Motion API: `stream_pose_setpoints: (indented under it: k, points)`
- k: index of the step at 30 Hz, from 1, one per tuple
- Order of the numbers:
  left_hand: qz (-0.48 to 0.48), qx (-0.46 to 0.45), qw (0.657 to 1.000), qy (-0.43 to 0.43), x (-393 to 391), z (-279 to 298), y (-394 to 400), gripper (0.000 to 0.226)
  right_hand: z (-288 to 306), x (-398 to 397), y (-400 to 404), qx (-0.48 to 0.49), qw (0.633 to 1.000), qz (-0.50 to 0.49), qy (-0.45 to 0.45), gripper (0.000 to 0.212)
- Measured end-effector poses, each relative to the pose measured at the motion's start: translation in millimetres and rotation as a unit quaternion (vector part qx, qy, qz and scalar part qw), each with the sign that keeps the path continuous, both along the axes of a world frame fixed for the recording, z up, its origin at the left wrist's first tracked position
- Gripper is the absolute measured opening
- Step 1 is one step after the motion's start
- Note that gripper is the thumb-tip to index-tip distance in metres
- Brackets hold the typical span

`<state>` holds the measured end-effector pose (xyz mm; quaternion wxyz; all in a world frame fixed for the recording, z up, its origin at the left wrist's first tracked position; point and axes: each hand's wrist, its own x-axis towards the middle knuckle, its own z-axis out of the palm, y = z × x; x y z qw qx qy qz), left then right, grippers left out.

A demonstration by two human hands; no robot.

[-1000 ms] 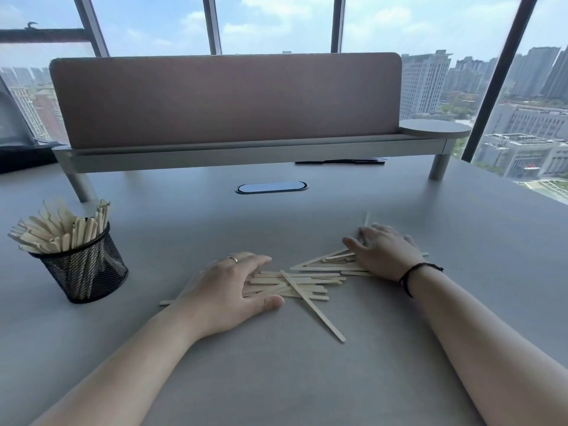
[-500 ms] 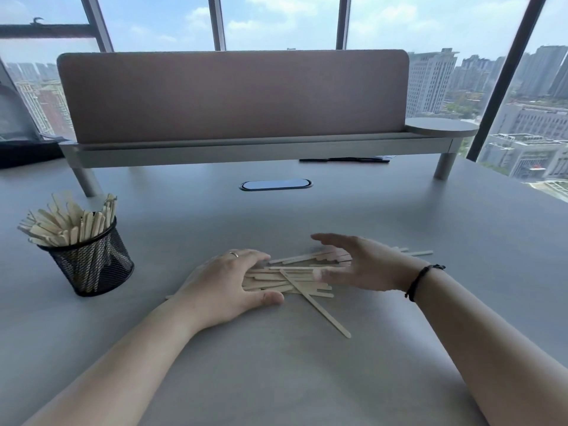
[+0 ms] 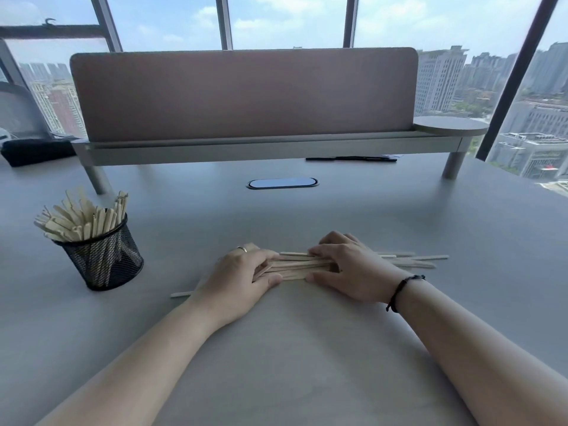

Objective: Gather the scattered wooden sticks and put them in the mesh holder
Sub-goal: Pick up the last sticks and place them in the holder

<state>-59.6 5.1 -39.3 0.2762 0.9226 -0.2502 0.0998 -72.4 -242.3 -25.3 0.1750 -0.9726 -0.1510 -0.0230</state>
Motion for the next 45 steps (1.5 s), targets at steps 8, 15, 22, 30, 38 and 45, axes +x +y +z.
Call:
stream_pose_setpoints:
  k: [8, 15, 22, 30, 38, 45]
  points:
    - [0.091, 0.159, 0.983, 0.008, -0.5, 10.2, 9.7, 0.087, -6.2, 3.7, 5.7, -0.018, 0.999, -0.013, -0.034, 0.055]
    - [0.087, 0.095, 0.991, -0.033, -1.5, 4.7, 4.1, 0.044, -6.7, 0.3, 10.3, -0.03, 0.997, -0.027, -0.067, 0.05]
    - [0.059, 0.108, 0.992, -0.006, -4.4, 8.0, 0.9, 0.043, -3.4, -1.3, 18.8, -0.102, 0.988, -0.068, -0.098, 0.077]
    - [0.054, 0.193, 0.98, -0.018, -9.5, 15.4, -5.5, 0.048, 0.9, 1.0, 18.5, -0.135, 0.987, -0.024, -0.084, 0.074]
    - [0.038, 0.236, 0.97, -0.04, -10.2, 15.8, -11.8, 0.052, -0.3, 1.2, 21.6, -0.104, 0.986, -0.005, -0.131, 0.067]
    - [0.037, 0.261, 0.963, -0.053, -6.9, 15.8, -10.9, 0.055, -2.1, 2.2, 21.2, -0.098, 0.985, -0.005, -0.14, 0.069]
